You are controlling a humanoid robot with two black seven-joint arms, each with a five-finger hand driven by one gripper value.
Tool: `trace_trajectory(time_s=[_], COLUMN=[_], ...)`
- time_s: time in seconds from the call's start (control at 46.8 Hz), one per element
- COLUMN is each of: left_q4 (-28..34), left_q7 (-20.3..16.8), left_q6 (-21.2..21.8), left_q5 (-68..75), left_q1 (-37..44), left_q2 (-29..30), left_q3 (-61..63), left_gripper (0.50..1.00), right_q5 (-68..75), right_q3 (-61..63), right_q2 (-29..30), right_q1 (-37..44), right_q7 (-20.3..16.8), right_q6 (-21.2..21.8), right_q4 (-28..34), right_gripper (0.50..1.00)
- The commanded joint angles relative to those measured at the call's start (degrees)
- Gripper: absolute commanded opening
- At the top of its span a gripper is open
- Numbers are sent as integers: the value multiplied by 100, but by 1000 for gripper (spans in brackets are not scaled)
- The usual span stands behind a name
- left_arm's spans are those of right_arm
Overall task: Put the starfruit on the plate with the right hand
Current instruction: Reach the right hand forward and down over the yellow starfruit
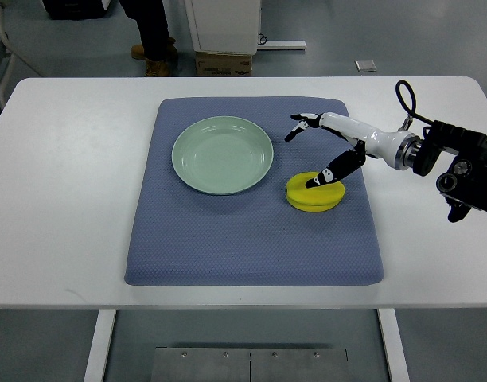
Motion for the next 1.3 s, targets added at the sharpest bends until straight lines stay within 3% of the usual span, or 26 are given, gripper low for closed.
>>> trace_trajectory(time_s=[0.0, 0.491, 0.748, 1.282], left_q4=[-1, -1, -1, -1], left_q7=[0, 0, 0, 0], left_q6=[0, 0, 0, 0], left_q5=[0, 0, 0, 0], left_q1=[0, 0, 0, 0], left_q2=[0, 0, 0, 0], left_q3=[1, 1, 1, -7], left_gripper=[1000, 1000, 1000, 1000], right_q5=[-73, -389, -451, -644], right_q3=[-19, -265, -283, -327], right_q2=[2, 169, 406, 406], right_q1=[27, 45, -78, -342], right_q7=[4, -23, -23, 4], right_q6=[160, 125, -349, -358], right_q4=[16, -71, -353, -467], right_gripper=[1000, 998, 998, 996])
